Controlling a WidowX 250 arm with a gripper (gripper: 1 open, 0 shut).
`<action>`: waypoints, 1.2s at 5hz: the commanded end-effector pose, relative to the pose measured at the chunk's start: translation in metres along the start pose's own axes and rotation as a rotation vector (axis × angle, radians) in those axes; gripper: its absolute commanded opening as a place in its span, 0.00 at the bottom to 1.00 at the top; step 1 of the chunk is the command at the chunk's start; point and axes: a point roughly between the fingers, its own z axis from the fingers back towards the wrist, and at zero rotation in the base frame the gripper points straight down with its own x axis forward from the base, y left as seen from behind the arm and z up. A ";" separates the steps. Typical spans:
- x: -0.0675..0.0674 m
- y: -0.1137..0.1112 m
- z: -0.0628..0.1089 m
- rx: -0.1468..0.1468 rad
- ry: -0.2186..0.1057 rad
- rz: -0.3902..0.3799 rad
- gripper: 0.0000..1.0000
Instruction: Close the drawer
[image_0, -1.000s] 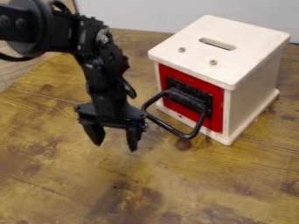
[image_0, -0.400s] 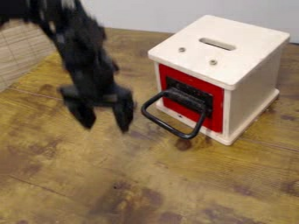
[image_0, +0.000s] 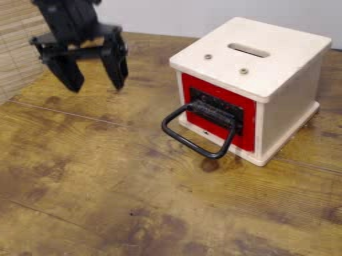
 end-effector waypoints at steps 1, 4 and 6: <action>0.014 0.014 0.053 -0.028 -0.113 0.040 1.00; 0.010 0.011 0.056 -0.030 -0.135 0.000 1.00; 0.016 0.025 0.055 -0.017 -0.145 0.019 1.00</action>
